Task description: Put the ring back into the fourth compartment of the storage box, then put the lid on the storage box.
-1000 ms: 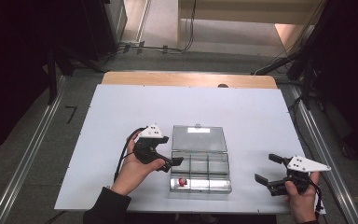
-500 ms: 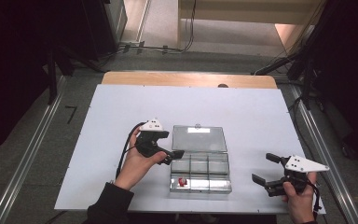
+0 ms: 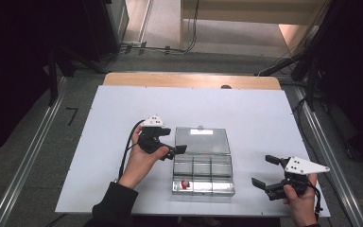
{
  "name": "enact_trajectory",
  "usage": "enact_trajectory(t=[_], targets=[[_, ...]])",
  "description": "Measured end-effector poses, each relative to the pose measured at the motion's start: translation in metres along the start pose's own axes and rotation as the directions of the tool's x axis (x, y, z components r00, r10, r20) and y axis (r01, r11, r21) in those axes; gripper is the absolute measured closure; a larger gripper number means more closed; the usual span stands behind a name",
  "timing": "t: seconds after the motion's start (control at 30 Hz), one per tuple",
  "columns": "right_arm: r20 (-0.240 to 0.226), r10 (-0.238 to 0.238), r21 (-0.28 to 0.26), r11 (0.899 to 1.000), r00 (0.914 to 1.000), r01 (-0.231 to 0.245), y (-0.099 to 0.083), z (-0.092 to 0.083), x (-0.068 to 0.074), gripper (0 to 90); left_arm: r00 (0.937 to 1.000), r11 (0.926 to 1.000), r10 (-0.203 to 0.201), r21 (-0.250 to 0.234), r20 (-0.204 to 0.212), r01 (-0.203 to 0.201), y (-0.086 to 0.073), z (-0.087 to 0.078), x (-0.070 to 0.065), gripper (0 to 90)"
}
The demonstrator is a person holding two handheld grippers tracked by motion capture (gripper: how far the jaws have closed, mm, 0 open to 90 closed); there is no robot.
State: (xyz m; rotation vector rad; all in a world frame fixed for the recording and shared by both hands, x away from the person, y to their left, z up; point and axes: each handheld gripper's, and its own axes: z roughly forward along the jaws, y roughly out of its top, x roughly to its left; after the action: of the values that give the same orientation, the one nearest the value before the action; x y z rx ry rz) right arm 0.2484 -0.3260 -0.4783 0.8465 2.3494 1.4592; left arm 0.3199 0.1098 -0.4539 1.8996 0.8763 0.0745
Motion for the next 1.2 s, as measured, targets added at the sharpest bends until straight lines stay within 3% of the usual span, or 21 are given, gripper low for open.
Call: enact_trajectory(t=[0.47,0.8,1.2], targets=[[-0.074,-0.021,-0.005,1.000,0.9970,0.021,0.020,0.008,0.012,0.0,0.9977,0.9976,-0.068,0.011,0.001,0.068,-0.008,0.014,0.007,0.0],[-0.091,-0.026,-0.024,0.999,0.9955,0.024,0.040,0.015,0.012,0.0,0.9937,0.9936,-0.111,0.020,0.007,0.111,-0.015,0.022,0.010,0.0],[-0.077,0.029,0.013,1.000,0.9966,-0.028,0.057,0.029,0.001,0.0,0.9892,0.9891,-0.146,0.024,0.015,0.145,-0.020,0.024,0.013,0.0]])
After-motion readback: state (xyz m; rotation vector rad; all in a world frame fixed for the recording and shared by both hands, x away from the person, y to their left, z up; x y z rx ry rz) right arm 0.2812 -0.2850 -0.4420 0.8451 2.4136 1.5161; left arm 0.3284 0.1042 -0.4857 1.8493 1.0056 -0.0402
